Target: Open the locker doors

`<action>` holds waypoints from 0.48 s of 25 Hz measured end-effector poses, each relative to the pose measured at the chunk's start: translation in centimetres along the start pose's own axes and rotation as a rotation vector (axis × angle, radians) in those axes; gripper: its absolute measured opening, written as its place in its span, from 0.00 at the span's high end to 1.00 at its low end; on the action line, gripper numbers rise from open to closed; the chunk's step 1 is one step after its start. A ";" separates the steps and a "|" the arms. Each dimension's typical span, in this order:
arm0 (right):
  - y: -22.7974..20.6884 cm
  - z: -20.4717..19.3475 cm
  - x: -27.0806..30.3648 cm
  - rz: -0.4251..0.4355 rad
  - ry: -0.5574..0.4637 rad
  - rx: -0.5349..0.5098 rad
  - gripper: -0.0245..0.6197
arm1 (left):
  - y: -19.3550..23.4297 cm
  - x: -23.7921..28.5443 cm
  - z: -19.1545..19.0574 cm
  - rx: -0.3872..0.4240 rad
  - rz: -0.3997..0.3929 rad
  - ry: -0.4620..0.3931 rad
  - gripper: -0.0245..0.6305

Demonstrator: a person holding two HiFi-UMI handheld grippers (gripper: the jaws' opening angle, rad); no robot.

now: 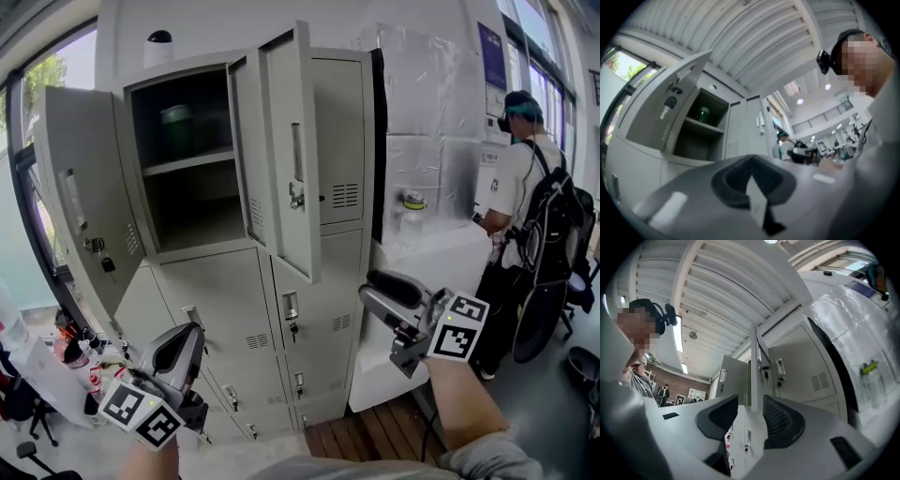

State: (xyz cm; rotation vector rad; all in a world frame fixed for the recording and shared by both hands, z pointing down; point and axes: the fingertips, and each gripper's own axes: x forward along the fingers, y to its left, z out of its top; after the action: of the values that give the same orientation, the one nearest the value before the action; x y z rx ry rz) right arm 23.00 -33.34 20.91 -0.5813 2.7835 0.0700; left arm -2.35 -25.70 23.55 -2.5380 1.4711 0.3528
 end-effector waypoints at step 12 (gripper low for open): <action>-0.7 -11.2 -8.0 -0.184 0.105 0.080 0.74 | -3.2 3.5 -7.4 -0.051 -0.082 0.100 0.96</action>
State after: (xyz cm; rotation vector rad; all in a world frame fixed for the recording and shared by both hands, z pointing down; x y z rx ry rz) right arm 27.18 -32.11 33.99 -0.8395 2.8025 -0.1138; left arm 2.92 -29.11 29.74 -2.6835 1.4035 0.2577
